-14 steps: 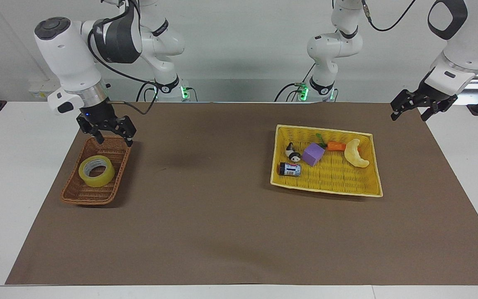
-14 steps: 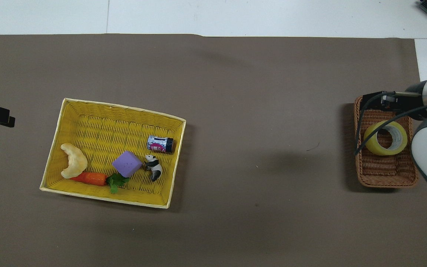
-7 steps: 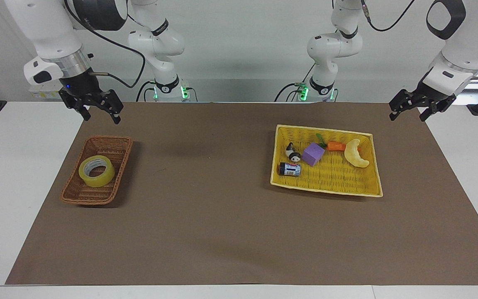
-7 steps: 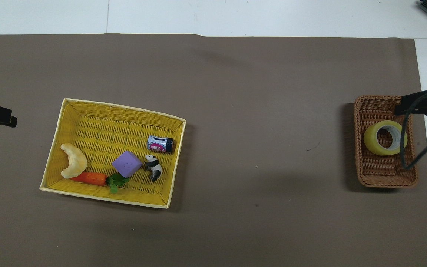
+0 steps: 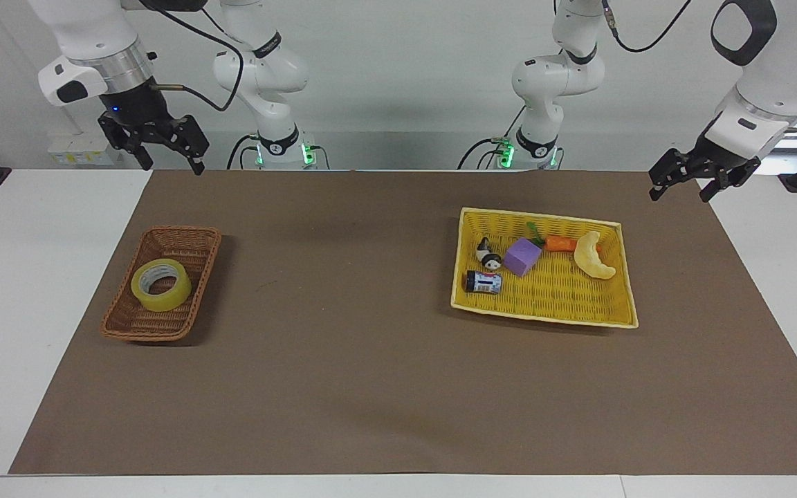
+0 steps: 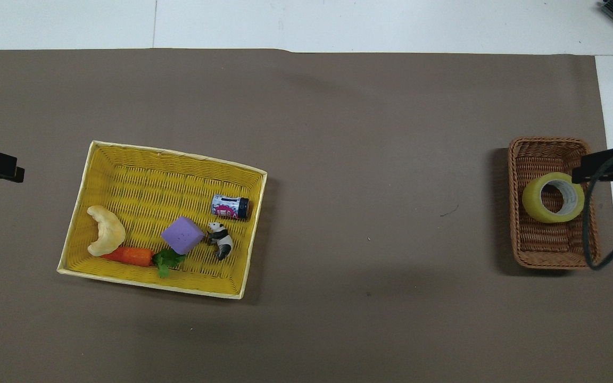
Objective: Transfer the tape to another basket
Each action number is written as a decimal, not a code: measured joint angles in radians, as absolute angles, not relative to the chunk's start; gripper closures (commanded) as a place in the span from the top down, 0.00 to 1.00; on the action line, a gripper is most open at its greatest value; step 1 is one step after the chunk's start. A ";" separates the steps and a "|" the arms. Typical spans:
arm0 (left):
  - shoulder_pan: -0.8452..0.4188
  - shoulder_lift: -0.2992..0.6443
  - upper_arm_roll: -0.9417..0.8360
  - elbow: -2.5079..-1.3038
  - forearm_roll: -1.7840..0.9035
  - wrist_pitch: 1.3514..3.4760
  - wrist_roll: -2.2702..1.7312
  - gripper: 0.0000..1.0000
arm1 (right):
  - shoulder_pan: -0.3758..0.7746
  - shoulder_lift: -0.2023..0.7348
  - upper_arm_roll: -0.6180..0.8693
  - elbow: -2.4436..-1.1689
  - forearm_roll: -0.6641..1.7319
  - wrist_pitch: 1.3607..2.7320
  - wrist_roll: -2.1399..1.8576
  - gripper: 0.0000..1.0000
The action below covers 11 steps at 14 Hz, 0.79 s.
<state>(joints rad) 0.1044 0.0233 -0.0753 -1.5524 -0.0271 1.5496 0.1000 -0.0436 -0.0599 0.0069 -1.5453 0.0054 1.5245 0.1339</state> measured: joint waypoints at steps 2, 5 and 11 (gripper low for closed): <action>0.104 0.023 -0.075 -1.552 -0.027 1.550 0.100 1.00 | -0.044 -0.074 0.005 -1.546 0.003 1.518 0.134 1.00; 0.104 0.023 -0.075 -1.552 -0.027 1.550 0.100 1.00 | -0.044 -0.100 0.004 -1.573 0.003 1.511 0.134 1.00; 0.104 0.023 -0.075 -1.552 -0.027 1.550 0.100 1.00 | -0.044 -0.118 0.004 -1.577 0.001 1.513 0.134 1.00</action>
